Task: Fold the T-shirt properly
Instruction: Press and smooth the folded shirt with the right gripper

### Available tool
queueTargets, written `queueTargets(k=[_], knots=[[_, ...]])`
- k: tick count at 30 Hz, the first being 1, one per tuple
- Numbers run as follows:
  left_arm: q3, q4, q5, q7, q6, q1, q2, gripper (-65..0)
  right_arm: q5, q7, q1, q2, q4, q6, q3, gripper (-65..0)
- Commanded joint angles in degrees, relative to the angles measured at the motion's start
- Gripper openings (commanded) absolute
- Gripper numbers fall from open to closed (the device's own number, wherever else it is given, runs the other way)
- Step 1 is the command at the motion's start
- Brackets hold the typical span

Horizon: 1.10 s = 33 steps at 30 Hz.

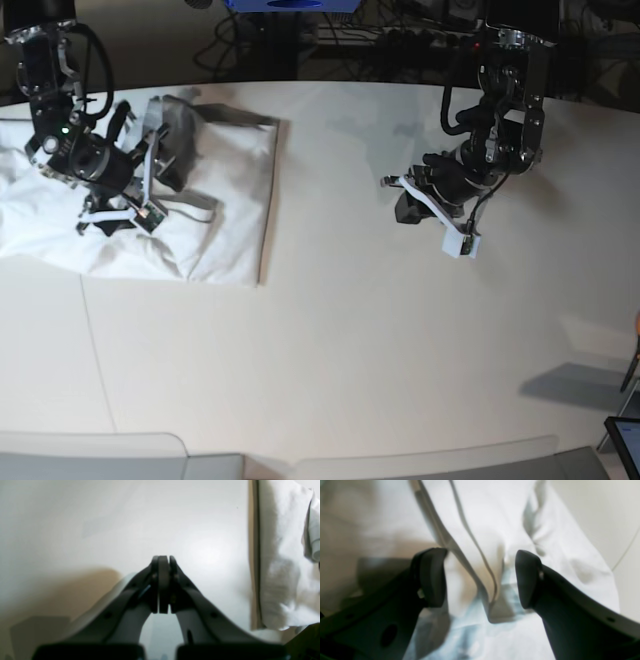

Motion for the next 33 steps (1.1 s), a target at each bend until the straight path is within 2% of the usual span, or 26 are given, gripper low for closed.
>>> queueTargets(k=[1,3,4,10,14,26,30,33], knots=[[-0.5,1.0,-0.5,-1.1,-0.4,-0.7,-0.4,-65.0,-0.9,1.3,0.6,0.4,0.5,-0.4,0.3,-25.1],[-0.5,0.9,-0.5,-1.1,-0.4,-0.8,-0.4,-65.0,-1.4,1.3,0.6,-0.1,0.5,-0.3,0.3,-25.7],[-0.5,0.9,-0.5,-1.1,-0.4,-0.8,-0.4,-65.0,-1.4,1.3,0.6,-0.1,0.5,-0.3,0.3,-28.0],[-0.5,0.9,-0.5,-1.1,-0.4,-0.8,-0.4,-65.0,-1.3,0.9,1.9,0.0,0.4,-0.3,0.4,-48.6],[-0.4,0.9,-0.5,-1.1,-0.4,-0.8,-0.4,-65.0,-1.3,0.9,2.1,0.3,0.4,-0.3,0.5,-57.2],[-0.3,0.9,-0.5,-1.1,-0.4,-0.4,-0.4,-65.0,-1.4,-3.5,7.2,1.0,0.3,-0.2,0.6,-57.7],[-0.3,0.9,-0.5,-1.1,-0.4,-0.4,-0.4,-65.0,-1.4,-4.3,8.9,1.7,0.3,3.4,0.7,-57.9],[-0.5,0.9,-0.5,-1.1,-0.4,-0.4,-0.4,-65.0,-1.5,-4.3,9.4,1.8,-1.4,4.6,0.7,-58.0]])
